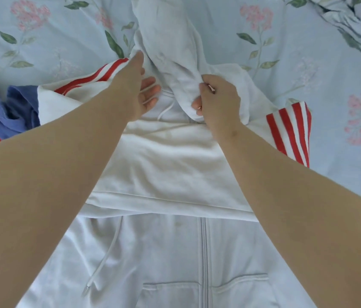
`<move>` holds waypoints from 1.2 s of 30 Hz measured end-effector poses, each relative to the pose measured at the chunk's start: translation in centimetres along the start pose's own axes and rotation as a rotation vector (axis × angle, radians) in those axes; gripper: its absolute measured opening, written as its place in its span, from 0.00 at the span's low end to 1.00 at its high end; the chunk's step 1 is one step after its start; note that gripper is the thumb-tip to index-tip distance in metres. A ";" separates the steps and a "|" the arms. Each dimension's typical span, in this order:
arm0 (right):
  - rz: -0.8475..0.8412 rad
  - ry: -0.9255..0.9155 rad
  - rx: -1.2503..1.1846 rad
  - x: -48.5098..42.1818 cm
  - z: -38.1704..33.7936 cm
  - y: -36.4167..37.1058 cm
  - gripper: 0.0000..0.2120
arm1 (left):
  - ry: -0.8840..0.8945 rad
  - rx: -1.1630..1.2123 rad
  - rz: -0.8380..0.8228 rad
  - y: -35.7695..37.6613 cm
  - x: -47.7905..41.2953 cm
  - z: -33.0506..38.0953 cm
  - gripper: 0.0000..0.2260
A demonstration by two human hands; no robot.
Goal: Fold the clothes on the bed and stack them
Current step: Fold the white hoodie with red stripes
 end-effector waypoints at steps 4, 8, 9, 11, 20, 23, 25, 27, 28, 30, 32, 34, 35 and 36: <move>-0.167 -0.225 0.081 5.3 -2.0 -2.2 0.12 | -0.002 0.152 -0.057 0.3 0.7 1.8 0.25; -0.243 -0.315 0.384 8.7 -1.0 -3.4 0.09 | -0.025 0.053 -0.171 2.1 1.5 2.1 0.22; -0.220 -0.207 0.334 8.7 -0.1 -3.8 0.08 | -0.001 -0.053 -0.164 2.2 1.6 2.0 0.22; -0.115 0.123 0.010 8.7 2.1 -4.8 0.08 | 0.115 -0.216 -0.090 1.8 1.6 2.5 0.22; 0.121 0.629 -1.484 10.2 1.1 -5.6 0.10 | 0.051 0.512 -0.371 -2.7 12.2 -3.1 0.21; 0.083 0.713 -1.380 14.5 2.8 -6.5 0.07 | -0.189 0.585 -0.319 -6.1 14.1 -9.1 0.22; 0.077 0.909 -1.132 17.6 6.0 -6.5 0.05 | -0.338 0.543 -0.165 -7.4 14.6 -11.8 0.23; 0.029 0.959 -0.843 18.6 7.7 -6.4 0.12 | -0.345 0.282 -0.050 -7.0 14.7 -12.4 0.26; 0.004 0.931 -0.731 18.4 7.8 -6.3 0.13 | -0.305 0.134 -0.010 -6.5 14.3 -12.5 0.25; -0.012 0.894 -0.625 17.6 7.4 -5.8 0.13 | -0.168 -0.046 0.113 -6.1 13.2 -12.1 0.19; 0.019 0.905 -0.723 16.7 7.0 -5.5 0.10 | -0.091 -0.043 0.198 -6.4 13.0 -11.1 0.10; 0.073 0.848 -1.124 15.8 5.3 -5.7 0.09 | -0.056 0.191 0.048 -5.7 14.0 -9.7 0.12; 0.062 0.748 -1.322 15.4 4.1 -6.2 0.11 | -0.017 0.321 -0.083 -5.3 15.2 -8.7 0.12; 0.028 0.651 -1.431 15.5 3.0 -6.9 0.14 | 0.002 0.408 -0.193 -5.1 16.5 -8.2 0.12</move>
Point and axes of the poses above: each hand's wrist, its own x-axis away from the middle knuckle, its own y-axis out of the palm, z = x × y, the point moved 9 cm from there along -x, towards the middle knuckle, and after that the axes turned 2 degrees about z, right-handed, at the moved point
